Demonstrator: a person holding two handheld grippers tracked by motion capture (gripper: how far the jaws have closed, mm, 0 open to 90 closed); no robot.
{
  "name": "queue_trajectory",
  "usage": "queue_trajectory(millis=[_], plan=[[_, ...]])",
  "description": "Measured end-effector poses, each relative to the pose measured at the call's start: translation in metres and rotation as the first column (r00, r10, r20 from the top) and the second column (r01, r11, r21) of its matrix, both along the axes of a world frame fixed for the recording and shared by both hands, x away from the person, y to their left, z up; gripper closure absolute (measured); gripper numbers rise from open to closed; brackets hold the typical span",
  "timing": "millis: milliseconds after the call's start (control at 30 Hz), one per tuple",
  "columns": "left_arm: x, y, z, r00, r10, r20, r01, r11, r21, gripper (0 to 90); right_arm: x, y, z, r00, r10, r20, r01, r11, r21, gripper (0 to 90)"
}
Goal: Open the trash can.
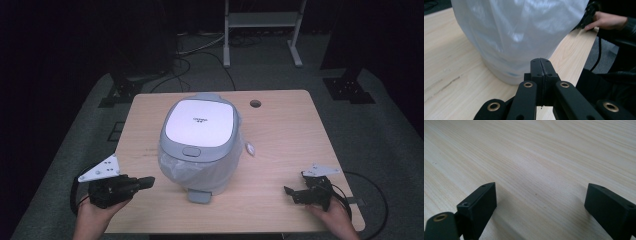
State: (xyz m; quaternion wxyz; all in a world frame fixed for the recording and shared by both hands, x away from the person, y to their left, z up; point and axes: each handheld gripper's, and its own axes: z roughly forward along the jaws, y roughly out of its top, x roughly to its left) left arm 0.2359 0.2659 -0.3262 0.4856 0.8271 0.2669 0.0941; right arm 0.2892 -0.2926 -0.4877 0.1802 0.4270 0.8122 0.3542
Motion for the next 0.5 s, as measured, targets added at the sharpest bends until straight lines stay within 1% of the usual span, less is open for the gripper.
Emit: queue_trajectory(millis=[33,67,133,167,200,233,267,300,333,367,400,500], plan=[[0.000,0.000,0.005,1.0000,-0.001,0.006,0.001,1.0000,-0.006,90.0,0.000,0.000,0.000,1.0000,0.000,0.000,0.000,1.000,0.001,9.5],[0.000,0.000,0.005,1.0000,-0.001,0.006,0.001,1.0000,-0.006,90.0,0.000,0.000,0.000,1.0000,0.000,0.000,0.000,1.000,0.001,9.5],[-0.001,-0.001,0.012,0.9999,-0.004,0.012,0.004,0.9999,-0.016,90.0,0.000,0.000,0.000,1.0000,0.000,0.000,0.000,1.000,0.001,9.4],[-0.001,-0.001,0.018,0.9998,-0.004,0.022,0.005,0.9998,-0.021,90.0,0.000,0.000,0.000,1.0000,0.000,0.000,0.000,1.000,0.000,9.4],[-0.001,-0.001,0.018,0.9998,-0.004,0.022,0.005,0.9998,-0.021,90.0,0.000,0.000,0.000,1.0000,0.000,0.000,0.000,1.000,0.000,9.4],[0.000,-0.002,0.025,0.9995,-0.008,0.030,0.009,0.9996,-0.028,90.0,0.000,0.000,0.000,1.0000,0.000,0.000,0.000,1.000,0.001,9.4],[0.000,-0.002,0.025,0.9995,-0.008,0.030,0.009,0.9996,-0.028,90.0,0.000,0.000,0.000,1.0000,0.000,0.000,0.000,1.000,0.000,9.4],[0.000,-0.004,0.031,0.9992,-0.008,0.040,0.010,0.9993,-0.035,90.0,0.000,0.000,0.000,1.0000,0.000,0.000,0.000,1.000,0.000,9.4],[0.000,-0.004,0.031,0.9992,-0.008,0.040,0.010,0.9993,-0.035,90.0,0.000,0.000,0.000,1.0000,0.000,0.000,0.000,1.000,0.000,9.4],[0.001,-0.006,0.038,0.9986,-0.014,0.051,0.016,0.9991,-0.038,90.0,0.000,0.000,0.000,1.0000,0.000,0.000,0.000,1.000,0.001,9.4],[0.001,-0.006,0.038,0.9986,-0.014,0.051,0.016,0.9991,-0.038,90.0,0.000,0.000,0.000,1.0000,0.000,0.000,0.000,1.000,0.001,9.4],[0.002,-0.012,0.049,0.9972,-0.028,0.069,0.032,0.9981,-0.054,90.0,0.000,0.000,0.000,1.0000,0.000,0.000,0.000,1.000,0.001,9.4]])
